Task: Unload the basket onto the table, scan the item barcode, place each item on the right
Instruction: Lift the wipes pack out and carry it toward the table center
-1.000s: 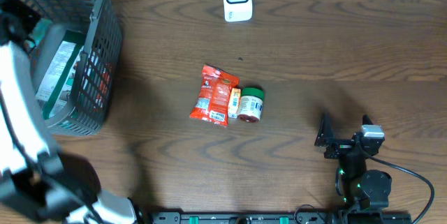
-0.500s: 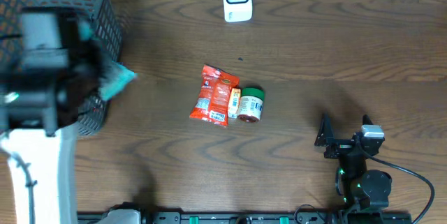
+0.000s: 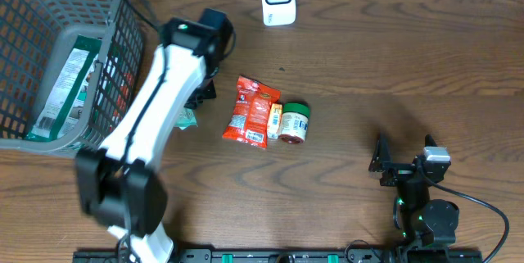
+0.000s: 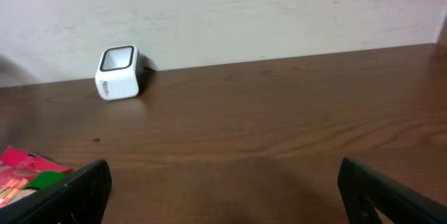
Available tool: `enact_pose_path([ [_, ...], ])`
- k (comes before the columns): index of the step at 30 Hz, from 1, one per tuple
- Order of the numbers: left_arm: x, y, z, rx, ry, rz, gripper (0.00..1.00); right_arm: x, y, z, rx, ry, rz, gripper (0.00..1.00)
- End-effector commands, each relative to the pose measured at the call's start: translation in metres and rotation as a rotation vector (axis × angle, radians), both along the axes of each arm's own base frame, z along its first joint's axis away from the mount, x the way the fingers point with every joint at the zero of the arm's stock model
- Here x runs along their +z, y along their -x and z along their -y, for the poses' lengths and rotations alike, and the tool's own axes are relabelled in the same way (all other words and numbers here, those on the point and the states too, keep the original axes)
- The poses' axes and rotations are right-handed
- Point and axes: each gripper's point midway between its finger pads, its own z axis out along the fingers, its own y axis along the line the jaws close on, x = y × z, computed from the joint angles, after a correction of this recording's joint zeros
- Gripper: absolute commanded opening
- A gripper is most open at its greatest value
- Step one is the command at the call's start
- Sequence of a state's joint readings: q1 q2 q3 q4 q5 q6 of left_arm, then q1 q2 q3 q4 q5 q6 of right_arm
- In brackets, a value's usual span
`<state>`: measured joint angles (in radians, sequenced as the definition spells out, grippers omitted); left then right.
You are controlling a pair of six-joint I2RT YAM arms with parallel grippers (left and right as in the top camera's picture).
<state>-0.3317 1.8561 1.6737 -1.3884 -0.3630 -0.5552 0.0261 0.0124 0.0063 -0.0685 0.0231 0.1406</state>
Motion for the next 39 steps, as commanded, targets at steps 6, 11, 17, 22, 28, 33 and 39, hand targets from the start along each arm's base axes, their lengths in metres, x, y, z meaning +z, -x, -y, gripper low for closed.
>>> enact_pose_path([
  [6,-0.084,-0.014,-0.032,-0.013,-0.337,-0.214,0.07,0.000,0.000,0.003,-0.014,0.008,0.000,0.99],
  [11,-0.114,-0.017,-0.027,-0.041,-0.369,-0.251,0.07,0.000,0.000,0.003,-0.014,0.008,0.000,0.99],
  [17,-0.116,-0.021,-0.003,-0.102,-0.367,-0.212,0.12,0.000,0.000,0.003,-0.014,0.008,0.000,0.99],
  [22,-0.114,-0.022,0.007,-0.124,-0.365,-0.196,0.26,0.000,0.000,0.003,-0.014,0.008,0.000,0.99],
  [28,-0.111,-0.026,0.010,-0.120,-0.352,-0.180,0.30,0.000,0.000,0.003,-0.014,0.008,0.000,0.99],
  [33,-0.111,-0.026,0.010,-0.132,-0.351,-0.189,0.12,0.000,0.000,0.003,-0.014,0.008,0.000,0.99],
  [39,-0.102,-0.032,0.006,-0.206,-0.409,-0.199,0.07,0.000,0.000,0.003,-0.014,0.008,0.000,0.99],
])
